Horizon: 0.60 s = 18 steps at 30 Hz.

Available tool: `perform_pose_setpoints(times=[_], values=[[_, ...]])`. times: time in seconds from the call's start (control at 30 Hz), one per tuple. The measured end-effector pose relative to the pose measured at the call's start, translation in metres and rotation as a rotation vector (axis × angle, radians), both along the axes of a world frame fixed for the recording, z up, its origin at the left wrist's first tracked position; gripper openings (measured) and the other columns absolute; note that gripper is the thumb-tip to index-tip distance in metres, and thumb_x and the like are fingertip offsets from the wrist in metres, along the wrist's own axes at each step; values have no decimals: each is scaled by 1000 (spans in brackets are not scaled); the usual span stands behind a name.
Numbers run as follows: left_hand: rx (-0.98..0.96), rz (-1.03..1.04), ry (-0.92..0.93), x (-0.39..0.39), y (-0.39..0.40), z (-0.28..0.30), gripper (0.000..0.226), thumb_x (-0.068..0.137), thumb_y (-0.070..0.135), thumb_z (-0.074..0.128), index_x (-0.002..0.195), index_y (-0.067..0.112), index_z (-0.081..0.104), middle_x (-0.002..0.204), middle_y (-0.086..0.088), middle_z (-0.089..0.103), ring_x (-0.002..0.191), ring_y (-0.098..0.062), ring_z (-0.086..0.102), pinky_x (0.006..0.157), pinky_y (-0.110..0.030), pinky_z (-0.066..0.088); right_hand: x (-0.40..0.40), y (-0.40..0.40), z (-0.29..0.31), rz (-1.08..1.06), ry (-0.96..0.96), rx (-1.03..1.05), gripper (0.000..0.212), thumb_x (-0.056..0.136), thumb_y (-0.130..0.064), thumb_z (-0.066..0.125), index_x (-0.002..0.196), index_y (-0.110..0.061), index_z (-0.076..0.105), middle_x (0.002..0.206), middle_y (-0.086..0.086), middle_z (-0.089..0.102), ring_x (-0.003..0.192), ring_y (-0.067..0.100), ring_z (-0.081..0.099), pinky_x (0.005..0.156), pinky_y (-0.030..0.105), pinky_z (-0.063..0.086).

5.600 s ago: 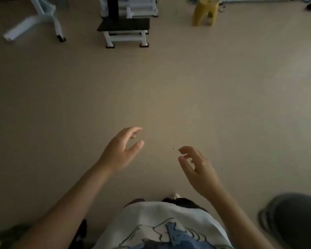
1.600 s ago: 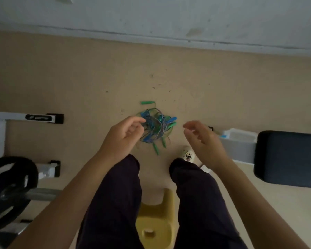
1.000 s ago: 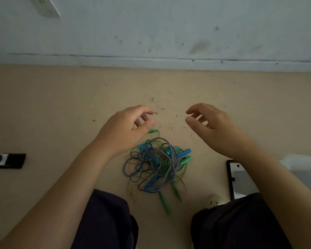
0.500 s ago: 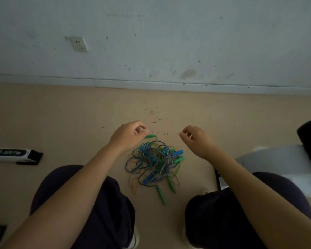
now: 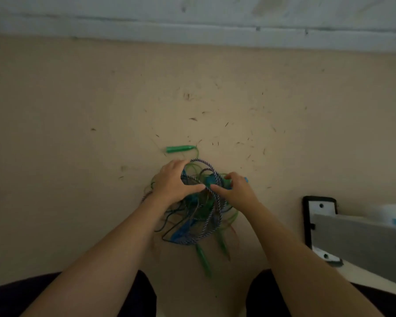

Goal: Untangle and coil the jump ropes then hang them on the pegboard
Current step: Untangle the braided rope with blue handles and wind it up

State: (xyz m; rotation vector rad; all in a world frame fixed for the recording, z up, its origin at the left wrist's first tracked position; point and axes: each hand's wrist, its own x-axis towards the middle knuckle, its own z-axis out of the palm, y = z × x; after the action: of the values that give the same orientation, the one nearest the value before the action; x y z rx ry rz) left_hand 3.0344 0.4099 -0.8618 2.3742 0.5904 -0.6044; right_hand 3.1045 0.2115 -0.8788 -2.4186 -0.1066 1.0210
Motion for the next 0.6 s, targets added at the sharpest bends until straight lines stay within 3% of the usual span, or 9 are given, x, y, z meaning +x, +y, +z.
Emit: perform_pose_setpoints(times=[0.07, 0.13, 0.2, 0.27, 0.33, 0.43, 0.5, 0.6], values=[[-66, 21, 98, 4, 3, -28, 105, 66, 75, 76, 152, 31, 36, 156, 0, 38, 140, -25, 38, 111, -47, 40, 7, 7, -24, 3, 17, 8, 73, 74, -64, 74, 127, -18, 52, 123, 7, 55, 97, 19, 54, 76, 33, 48], [-115, 38, 132, 7, 6, -45, 95, 63, 67, 84, 143, 32, 47, 147, 0, 49, 133, -25, 46, 105, -46, 45, 12, 14, -36, 1, 14, 41, 70, 71, -58, 79, 124, -18, 57, 118, 4, 57, 94, 18, 54, 73, 32, 46], [-166, 73, 111, 11, 6, -53, 62, 66, 52, 89, 119, 31, 64, 132, 2, 62, 122, -22, 55, 98, -41, 50, 16, 21, -41, -4, 27, 82, 64, 72, -52, 81, 122, -16, 62, 110, -1, 58, 91, 15, 53, 72, 28, 43], [-214, 106, 94, 15, 5, -51, 29, 71, 40, 89, 90, 33, 68, 115, 5, 69, 110, -19, 62, 92, -39, 52, 19, 24, -41, -18, 26, 104, 52, 78, -45, 79, 117, -14, 67, 95, -4, 58, 79, 12, 53, 64, 21, 40], [-243, 152, 76, 15, 5, -42, 21, 73, 37, 88, 79, 35, 68, 105, 7, 71, 99, -15, 63, 86, -34, 52, 19, 25, -33, -38, 22, 127, 41, 81, -40, 78, 110, -11, 71, 82, -6, 57, 65, 6, 49, 52, 16, 33], [-291, 244, 5, 11, 8, -12, 17, 74, 32, 89, 81, 30, 73, 96, 9, 72, 89, -7, 64, 70, -18, 45, 20, 20, -3, -71, -9, 181, 30, 82, -31, 79, 103, -10, 77, 74, -10, 63, 60, -1, 53, 56, 14, 39], [-290, 274, -71, 4, 11, 24, 18, 73, 30, 89, 80, 28, 73, 88, 13, 69, 85, -5, 63, 67, -16, 42, 18, 17, 37, -63, -80, 221, 23, 81, -26, 80, 97, -9, 79, 65, -14, 60, 51, -8, 53, 48, 5, 34], [-270, 336, -217, -15, 11, 96, 20, 73, 30, 89, 72, 32, 69, 82, 18, 66, 84, -6, 63, 64, -14, 41, 6, 11, 113, -18, -200, 285, 17, 80, -25, 80, 87, -10, 80, 50, -19, 53, 47, -15, 50, 42, 5, 32]])
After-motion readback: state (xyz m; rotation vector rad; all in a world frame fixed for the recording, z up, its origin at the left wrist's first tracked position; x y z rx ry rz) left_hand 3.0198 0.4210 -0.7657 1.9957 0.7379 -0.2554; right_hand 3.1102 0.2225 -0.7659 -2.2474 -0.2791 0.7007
